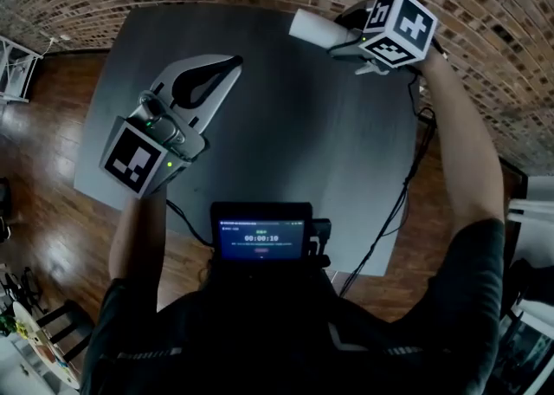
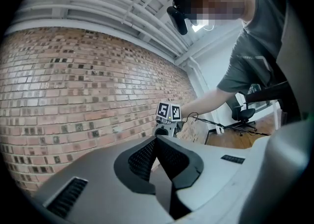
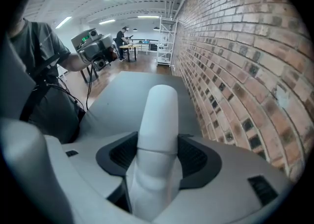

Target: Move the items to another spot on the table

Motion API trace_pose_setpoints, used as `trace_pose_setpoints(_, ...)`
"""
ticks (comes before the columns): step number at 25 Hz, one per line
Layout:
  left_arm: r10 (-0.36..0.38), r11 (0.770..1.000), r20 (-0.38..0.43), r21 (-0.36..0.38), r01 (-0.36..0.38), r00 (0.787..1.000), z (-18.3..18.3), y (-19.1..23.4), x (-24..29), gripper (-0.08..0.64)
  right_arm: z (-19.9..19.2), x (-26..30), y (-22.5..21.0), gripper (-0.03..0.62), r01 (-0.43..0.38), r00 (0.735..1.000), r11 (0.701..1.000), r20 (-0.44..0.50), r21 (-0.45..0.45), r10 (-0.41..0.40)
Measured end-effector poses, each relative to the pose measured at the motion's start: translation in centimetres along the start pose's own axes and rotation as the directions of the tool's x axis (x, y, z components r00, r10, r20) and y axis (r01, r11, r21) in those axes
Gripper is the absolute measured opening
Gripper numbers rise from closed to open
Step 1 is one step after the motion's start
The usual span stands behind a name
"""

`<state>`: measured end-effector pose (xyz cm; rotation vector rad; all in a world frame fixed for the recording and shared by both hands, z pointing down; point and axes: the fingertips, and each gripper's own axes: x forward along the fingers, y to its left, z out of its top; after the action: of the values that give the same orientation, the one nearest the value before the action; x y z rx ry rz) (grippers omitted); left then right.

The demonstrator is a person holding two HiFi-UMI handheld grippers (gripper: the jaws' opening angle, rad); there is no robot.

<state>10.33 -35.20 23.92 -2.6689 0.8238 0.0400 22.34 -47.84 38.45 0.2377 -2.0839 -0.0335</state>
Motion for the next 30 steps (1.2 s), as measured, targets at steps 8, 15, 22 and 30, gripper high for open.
trace_pose_setpoints(8,-0.034,0.996,-0.035,-0.081,0.031,0.999,-8.0,4.5,4.4,0.003,-4.1,8.0,-6.6,0.265,-0.032,0.999,0.992,-0.023,0.124,0.035)
trace_pose_setpoints(15,-0.051,0.989,-0.101,-0.142,0.036,0.994,-16.4,6.3,7.3,0.003,-11.8,15.9,-11.6,0.265,-0.006,0.996,0.958,-0.088,0.286,0.033)
trace_pose_setpoints(22,-0.107,0.981,-0.179,-0.177,0.075,0.978,-22.8,6.1,9.5,0.003,-15.8,21.6,-14.4,0.265,-0.011,0.994,0.928,-0.101,0.373,0.052)
trace_pose_setpoints(30,-0.111,0.975,-0.198,-0.211,0.068,0.974,-26.1,5.8,9.7,0.003,-18.4,24.8,-14.4,0.265,-0.002,0.982,0.912,-0.173,0.411,0.08)
